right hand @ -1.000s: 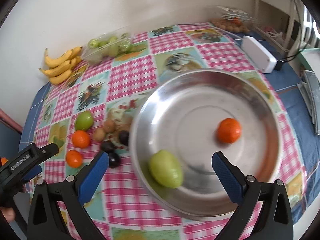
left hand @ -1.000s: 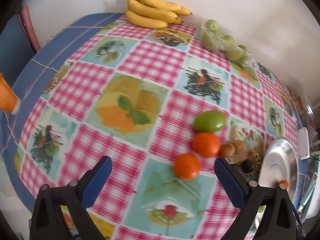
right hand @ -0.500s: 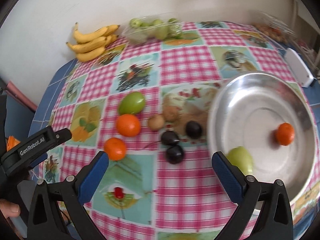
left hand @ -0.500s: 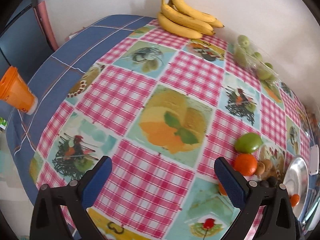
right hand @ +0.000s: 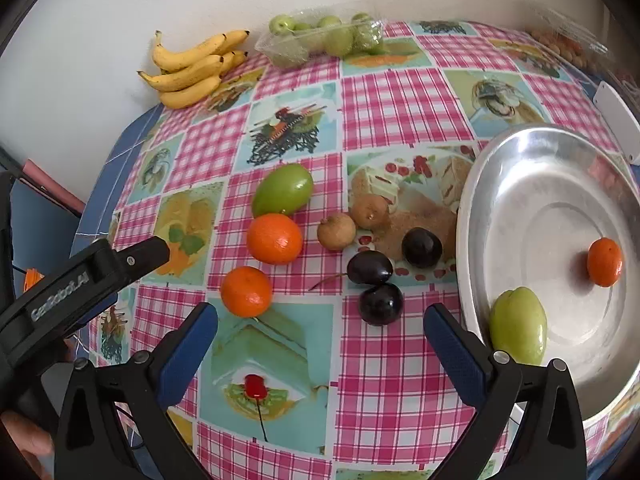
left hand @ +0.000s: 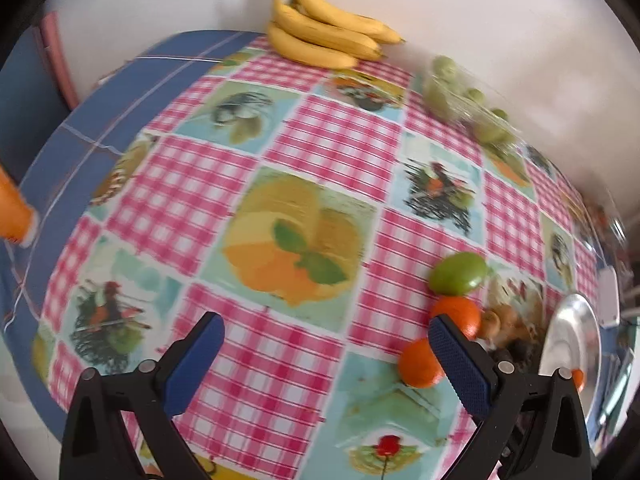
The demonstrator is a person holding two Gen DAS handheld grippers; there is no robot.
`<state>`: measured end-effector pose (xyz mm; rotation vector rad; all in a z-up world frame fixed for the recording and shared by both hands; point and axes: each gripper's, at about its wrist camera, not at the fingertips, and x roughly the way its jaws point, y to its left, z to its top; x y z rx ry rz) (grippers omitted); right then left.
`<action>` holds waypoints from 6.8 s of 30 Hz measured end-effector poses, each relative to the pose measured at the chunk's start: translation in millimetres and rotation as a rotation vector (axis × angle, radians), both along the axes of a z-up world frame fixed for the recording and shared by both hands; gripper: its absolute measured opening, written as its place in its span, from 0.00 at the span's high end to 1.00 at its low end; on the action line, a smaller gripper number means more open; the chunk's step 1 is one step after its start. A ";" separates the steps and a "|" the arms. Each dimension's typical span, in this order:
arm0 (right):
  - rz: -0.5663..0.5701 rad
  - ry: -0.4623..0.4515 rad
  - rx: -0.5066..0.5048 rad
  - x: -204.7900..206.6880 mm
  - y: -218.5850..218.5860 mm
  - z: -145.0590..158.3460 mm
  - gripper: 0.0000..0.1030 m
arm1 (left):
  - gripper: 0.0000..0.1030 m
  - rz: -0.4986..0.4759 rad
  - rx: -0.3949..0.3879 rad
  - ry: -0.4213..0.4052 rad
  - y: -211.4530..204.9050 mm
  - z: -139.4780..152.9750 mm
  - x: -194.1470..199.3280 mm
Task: Organize fruits
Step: 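Withdraw both tools from the bowl back toward the remaining fruit, then grasp an orange with the left gripper while the right gripper grasps a dark plum, then carry the orange with the left tool while the right tool carries the plum to the bowl, then open the left gripper releasing the orange while the right gripper drops the plum in the bowl, then withdraw both tools from the bowl toward the remaining fruit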
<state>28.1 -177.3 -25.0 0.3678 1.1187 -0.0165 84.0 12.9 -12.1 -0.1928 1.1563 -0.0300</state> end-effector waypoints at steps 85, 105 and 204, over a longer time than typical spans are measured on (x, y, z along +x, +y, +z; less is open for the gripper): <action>-0.065 -0.043 0.003 -4.3 -35.4 26.8 0.71 | 0.63 -0.120 -0.186 0.034 -48.9 20.4 -1.3; -0.321 -0.026 0.014 -50.1 -140.7 28.7 0.71 | 0.63 -0.347 -0.161 0.009 -148.2 29.2 -33.4; -0.336 0.048 0.024 -56.6 -133.7 33.6 0.57 | 0.41 -0.355 -0.035 0.085 -142.1 12.7 -26.7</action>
